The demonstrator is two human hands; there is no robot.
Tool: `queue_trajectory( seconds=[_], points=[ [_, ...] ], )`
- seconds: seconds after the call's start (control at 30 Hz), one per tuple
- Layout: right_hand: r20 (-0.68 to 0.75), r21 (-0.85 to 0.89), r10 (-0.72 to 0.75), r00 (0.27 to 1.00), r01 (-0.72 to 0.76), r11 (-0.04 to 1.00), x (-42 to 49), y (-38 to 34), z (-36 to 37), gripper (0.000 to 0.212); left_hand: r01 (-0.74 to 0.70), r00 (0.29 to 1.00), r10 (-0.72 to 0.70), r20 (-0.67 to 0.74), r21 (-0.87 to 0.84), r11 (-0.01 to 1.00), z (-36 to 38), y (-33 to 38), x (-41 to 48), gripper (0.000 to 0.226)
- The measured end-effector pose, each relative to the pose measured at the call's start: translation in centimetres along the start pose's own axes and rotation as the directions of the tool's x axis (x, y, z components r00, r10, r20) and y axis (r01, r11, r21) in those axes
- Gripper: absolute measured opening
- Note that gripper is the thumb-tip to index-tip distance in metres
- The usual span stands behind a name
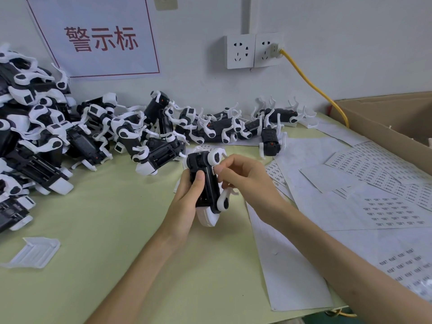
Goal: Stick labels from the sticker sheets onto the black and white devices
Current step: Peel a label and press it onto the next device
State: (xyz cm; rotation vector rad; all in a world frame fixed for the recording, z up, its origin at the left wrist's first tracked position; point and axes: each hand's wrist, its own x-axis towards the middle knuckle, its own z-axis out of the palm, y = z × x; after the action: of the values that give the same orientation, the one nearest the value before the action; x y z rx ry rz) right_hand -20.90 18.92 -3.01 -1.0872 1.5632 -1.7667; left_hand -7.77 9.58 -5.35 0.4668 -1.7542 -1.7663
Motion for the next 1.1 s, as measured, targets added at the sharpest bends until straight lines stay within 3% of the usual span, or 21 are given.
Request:
queue_trajectory(
  seconds=[0.1, 0.27, 0.4, 0.63, 0.73, 1.1],
  points=[
    [0.05, 0.094, 0.031, 0.998, -0.036, 0.995, 0.0, -0.2, 0.1, 0.012, 0.036, 0.999, -0.035, 0.017, -0.069, 0.997, 0.0, 0.3, -0.1, 0.046],
    [0.033, 0.081, 0.0, 0.999, -0.003, 0.997, -0.1, 0.0, 0.0, 0.012, 0.053, 0.996, -0.048, 0.07, -0.063, 0.997, 0.1, 0.5, -0.2, 0.05],
    [0.066, 0.129, 0.107, 0.992, -0.115, 0.985, 0.0, 0.1, -0.2, 0.013, 0.031, 0.998, -0.028, 0.058, -0.048, 0.998, 0.1, 0.4, -0.2, 0.051],
    [0.158, 0.098, 0.269, 0.95, -0.286, 0.953, -0.2, 0.7, -0.2, 0.041, -0.005, 0.997, 0.008, 0.081, -0.031, 1.0, 0.2, 0.6, -0.3, 0.05],
    [0.291, 0.134, 0.232, 0.928, -0.279, 0.951, -0.4, 0.4, 0.0, 0.044, 0.039, 0.987, -0.03, 0.157, -0.053, 0.998, 0.0, 0.5, -0.3, 0.052],
    [0.267, 0.155, 0.148, 0.952, -0.194, 0.969, -0.6, -0.4, -0.3, 0.026, 0.017, 0.974, -0.003, 0.227, -0.058, 0.998, 0.0, 0.9, -0.4, 0.051]
  ],
)
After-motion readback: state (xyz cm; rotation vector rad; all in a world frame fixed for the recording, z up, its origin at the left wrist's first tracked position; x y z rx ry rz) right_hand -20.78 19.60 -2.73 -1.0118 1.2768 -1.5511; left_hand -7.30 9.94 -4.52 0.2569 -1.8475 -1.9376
